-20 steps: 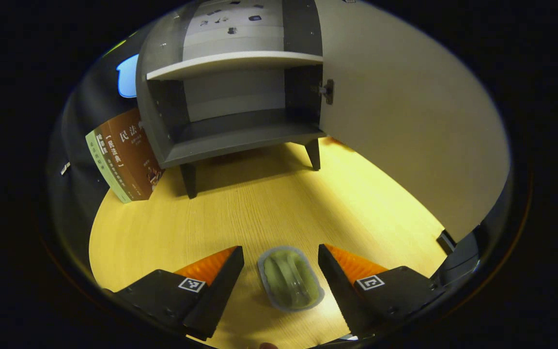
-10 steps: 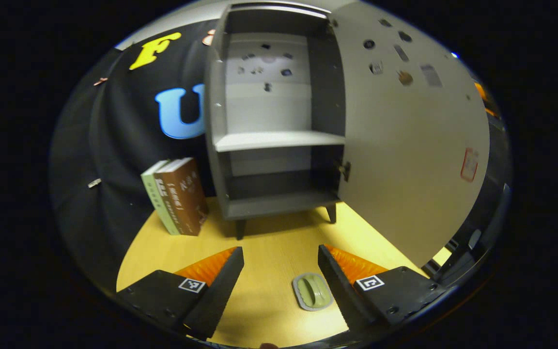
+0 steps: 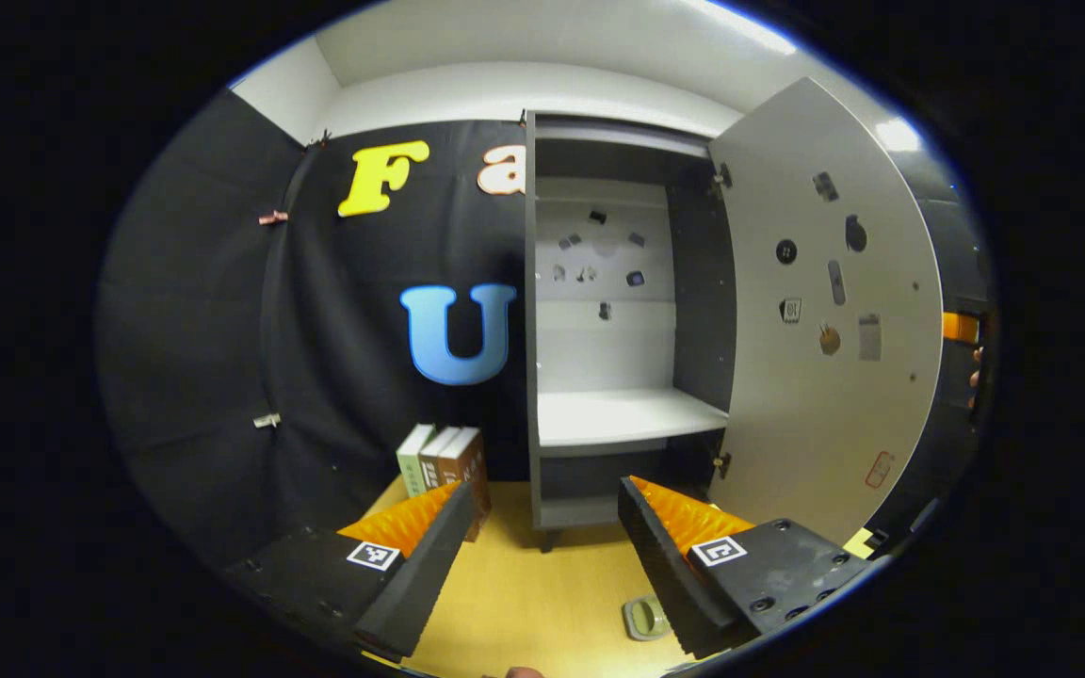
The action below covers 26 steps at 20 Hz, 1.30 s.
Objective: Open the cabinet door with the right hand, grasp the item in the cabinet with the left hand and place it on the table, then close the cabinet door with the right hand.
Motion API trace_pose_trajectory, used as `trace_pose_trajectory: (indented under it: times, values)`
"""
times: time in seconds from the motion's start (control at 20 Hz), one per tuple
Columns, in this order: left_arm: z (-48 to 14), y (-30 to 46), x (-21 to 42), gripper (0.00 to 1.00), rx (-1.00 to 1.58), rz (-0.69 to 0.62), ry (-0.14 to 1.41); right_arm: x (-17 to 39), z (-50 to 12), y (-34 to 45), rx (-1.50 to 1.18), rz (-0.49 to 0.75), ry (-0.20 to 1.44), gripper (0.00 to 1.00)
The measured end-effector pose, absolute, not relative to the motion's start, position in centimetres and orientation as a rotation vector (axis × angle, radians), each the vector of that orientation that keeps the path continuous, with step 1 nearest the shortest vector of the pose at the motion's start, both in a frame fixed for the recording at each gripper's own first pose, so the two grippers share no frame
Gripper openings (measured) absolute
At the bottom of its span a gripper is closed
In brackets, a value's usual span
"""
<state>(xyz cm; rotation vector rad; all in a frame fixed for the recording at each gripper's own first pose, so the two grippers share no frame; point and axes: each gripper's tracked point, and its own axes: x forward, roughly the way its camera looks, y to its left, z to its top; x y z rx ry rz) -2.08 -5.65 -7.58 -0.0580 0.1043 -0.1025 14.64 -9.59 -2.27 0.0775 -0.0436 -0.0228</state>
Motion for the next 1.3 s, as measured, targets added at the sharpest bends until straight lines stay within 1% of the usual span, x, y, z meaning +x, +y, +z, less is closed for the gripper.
trace_pose_trajectory:
  times: [0.05,0.1,0.15,0.5,0.8,1.05,1.15,1.2,1.25,1.3]
  values:
    - [-6.9,-5.5,-2.3,0.99,-0.057,-0.105,0.098,14.5,-2.3,-9.7,0.079,-0.027,-0.039,0.95]
    - [-6.4,-5.2,-2.6,0.96,-0.064,-0.107,0.097,14.4,-2.2,-9.7,0.078,-0.032,-0.037,0.95]
    - [-6.0,-5.0,-2.9,0.99,-0.072,-0.112,0.098,14.4,-2.2,-9.7,0.07,-0.038,-0.037,0.95]
    - [-5.6,-3.4,-4.2,0.99,-0.096,-0.139,0.103,13.7,-2.2,-9.4,0.041,-0.11,-0.03,0.95]
    - [-5.6,-2.5,-5.0,0.99,-0.098,-0.165,0.097,13.2,-1.9,-6.7,0.03,-0.1,-0.033,0.95]
    - [-5.5,-1.6,-5.9,0.99,-0.085,-0.176,0.092,13.5,-1.9,-3.5,0.03,-0.067,-0.029,0.95]
    - [-5.5,-1.3,-6.1,0.99,-0.079,-0.177,0.089,13.2,-2.1,-2.4,0.031,-0.056,-0.028,0.95]
    - [-5.4,-1.1,-6.1,0.96,-0.078,-0.176,0.087,13.1,-2.2,-2.0,0.035,-0.051,-0.027,0.95]
    - [-5.3,-1.2,-6.2,0.99,-0.078,-0.178,0.086,13.2,-2.1,-1.6,0.037,-0.045,-0.027,0.95]
    - [-5.3,-1.1,-6.3,0.97,-0.079,-0.178,0.085,13.3,-2.1,-1.2,0.038,-0.039,-0.025,0.95]
